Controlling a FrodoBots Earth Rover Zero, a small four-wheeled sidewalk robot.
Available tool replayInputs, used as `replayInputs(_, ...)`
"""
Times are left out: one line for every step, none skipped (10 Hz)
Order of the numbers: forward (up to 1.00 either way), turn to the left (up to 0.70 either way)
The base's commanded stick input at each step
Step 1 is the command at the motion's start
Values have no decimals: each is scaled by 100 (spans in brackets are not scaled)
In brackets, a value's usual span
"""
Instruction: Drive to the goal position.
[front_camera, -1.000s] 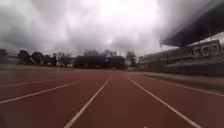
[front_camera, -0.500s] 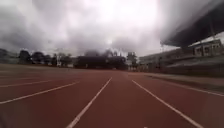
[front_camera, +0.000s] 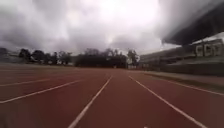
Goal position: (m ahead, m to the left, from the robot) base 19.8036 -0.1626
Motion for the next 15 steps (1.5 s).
replayInputs(67,-34)
replayInputs(67,-34)
replayInputs(67,-32)
replayInputs(67,-22)
replayInputs(67,-12)
replayInputs(67,-1)
replayInputs(67,0)
replayInputs(67,0)
replayInputs(67,0)
replayInputs(67,0)
replayInputs(67,0)
replayInputs(67,0)
replayInputs(67,0)
replayInputs(67,0)
replayInputs(67,0)
